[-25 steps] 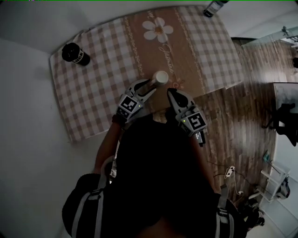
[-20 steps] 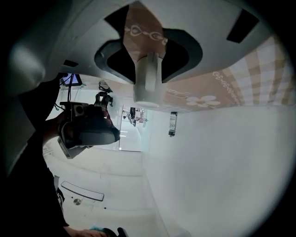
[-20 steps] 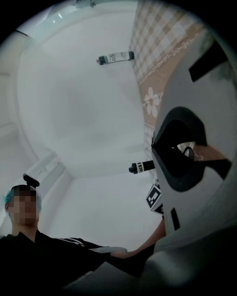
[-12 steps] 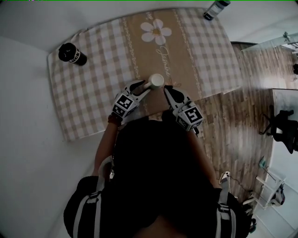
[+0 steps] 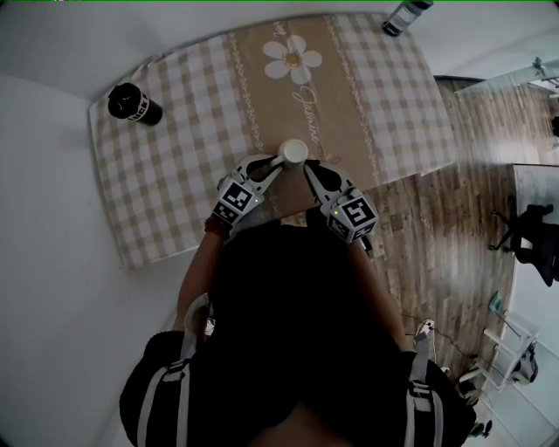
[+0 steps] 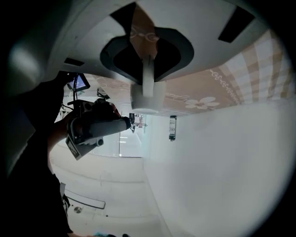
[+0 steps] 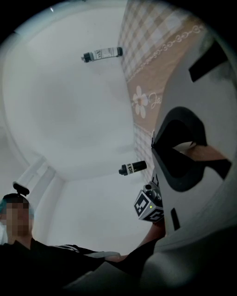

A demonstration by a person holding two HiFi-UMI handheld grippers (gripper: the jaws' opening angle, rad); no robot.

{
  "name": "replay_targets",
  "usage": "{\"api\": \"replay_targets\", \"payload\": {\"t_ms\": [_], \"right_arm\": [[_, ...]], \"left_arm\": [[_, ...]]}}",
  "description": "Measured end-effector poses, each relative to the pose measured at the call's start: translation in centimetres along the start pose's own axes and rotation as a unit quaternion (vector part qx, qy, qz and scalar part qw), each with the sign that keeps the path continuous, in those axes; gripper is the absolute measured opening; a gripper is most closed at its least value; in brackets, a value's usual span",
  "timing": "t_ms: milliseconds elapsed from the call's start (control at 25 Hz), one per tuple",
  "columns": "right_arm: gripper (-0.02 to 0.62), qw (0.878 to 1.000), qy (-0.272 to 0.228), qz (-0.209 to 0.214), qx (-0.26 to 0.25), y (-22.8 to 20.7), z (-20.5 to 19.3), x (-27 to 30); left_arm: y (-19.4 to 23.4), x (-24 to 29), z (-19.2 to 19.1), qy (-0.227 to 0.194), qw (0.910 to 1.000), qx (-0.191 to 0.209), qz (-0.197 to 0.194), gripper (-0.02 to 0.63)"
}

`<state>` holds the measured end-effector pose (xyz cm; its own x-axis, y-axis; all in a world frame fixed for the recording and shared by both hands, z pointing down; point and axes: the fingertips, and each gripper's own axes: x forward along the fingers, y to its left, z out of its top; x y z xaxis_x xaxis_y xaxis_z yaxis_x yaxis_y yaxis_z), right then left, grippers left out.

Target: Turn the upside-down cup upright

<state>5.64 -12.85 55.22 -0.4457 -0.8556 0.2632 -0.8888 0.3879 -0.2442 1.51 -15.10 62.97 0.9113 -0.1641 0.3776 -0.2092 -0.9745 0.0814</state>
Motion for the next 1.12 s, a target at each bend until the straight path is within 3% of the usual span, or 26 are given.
{"api": "replay_targets", "payload": {"t_ms": [160,360,480,640,720,800,840,920,1000,1040,1120], "right_arm": [[0.006,1.000,0.001,-0.011,0.002,-0.4,-0.3,-0.2],[0.006,0.999,-0.003,-0.018,0.030,-0.9,-0.7,-0.3],[0.006,0.995,-0.029,-0.015,0.099,-1.4,-0.5,-0.3],[0.008,0.970,-0.093,0.019,0.223,-1.6,1.3,-0.3],[0.058,0.963,-0.105,0.043,0.245,-0.5,2.3,-0.3],[0.107,0.964,-0.113,0.073,0.230,0.8,3.5,-0.1],[0.175,0.967,-0.114,0.090,0.209,1.5,4.0,0.0],[0.279,0.978,-0.099,0.114,0.141,2.8,4.2,0.4],[0.316,0.985,-0.083,0.129,0.081,4.1,4.0,0.9],[0.337,0.983,-0.090,0.139,0.077,4.6,4.3,1.1],[0.350,0.971,-0.122,0.167,0.116,5.1,5.4,0.9]], "left_arm": [[0.0,0.1,1.4,-0.023,0.9990,-0.038,0.011,0.078],[0.0,-0.3,2.4,-0.036,0.9981,-0.050,0.004,0.078],[0.5,-1.3,3.4,-0.053,0.9971,-0.054,0.008,0.077],[1.1,-3.7,4.9,-0.086,0.9948,-0.047,0.028,0.077],[0.9,-5.4,6.7,-0.109,0.9927,-0.042,0.030,0.078],[0.6,-7.0,9.1,-0.136,0.9898,-0.038,0.022,0.078],[0.4,-7.5,10.1,-0.147,0.9884,-0.034,0.017,0.078],[0.1,-8.6,11.5,-0.166,0.9857,-0.026,0.002,0.078],[0.0,-9.8,12.7,-0.185,0.9822,-0.029,-0.021,0.078],[0.1,-10.4,13.2,-0.193,0.9803,-0.033,-0.031,0.078],[0.3,-11.5,13.6,-0.206,0.9771,-0.036,-0.040,0.078]]}}
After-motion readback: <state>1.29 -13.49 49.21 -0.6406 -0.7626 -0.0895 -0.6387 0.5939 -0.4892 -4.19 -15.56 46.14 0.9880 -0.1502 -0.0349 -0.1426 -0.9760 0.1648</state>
